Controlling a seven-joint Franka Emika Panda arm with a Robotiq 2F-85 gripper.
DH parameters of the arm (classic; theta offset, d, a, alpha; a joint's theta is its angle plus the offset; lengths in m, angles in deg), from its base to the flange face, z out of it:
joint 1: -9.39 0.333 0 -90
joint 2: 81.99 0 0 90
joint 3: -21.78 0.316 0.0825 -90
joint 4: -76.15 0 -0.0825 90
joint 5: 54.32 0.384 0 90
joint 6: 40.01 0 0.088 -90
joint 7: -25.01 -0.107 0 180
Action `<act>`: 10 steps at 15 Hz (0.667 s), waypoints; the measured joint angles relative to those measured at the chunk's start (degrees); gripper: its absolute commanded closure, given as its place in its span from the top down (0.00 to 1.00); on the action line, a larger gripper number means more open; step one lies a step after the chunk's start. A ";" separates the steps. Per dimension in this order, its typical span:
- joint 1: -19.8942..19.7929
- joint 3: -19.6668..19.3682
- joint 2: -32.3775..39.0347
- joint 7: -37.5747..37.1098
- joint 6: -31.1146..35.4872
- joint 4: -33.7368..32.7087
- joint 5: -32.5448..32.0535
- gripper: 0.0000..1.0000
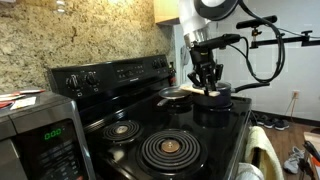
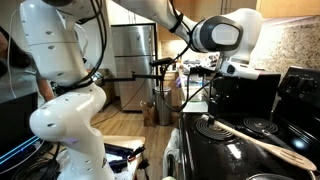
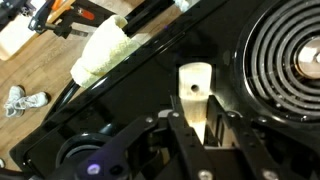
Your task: Move the wooden spoon to the stove then move the spoon to the pan
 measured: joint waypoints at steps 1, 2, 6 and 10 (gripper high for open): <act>-0.04 -0.64 0.18 -1.83 0.54 -0.40 -0.54 0.07; -0.09 -1.27 0.50 -3.12 0.84 -1.03 -1.00 0.07; -0.11 -3.28 3.87 -5.80 1.08 -5.41 -1.31 0.07; 0.09 -4.08 11.48 -7.98 0.38 -12.30 -1.32 0.07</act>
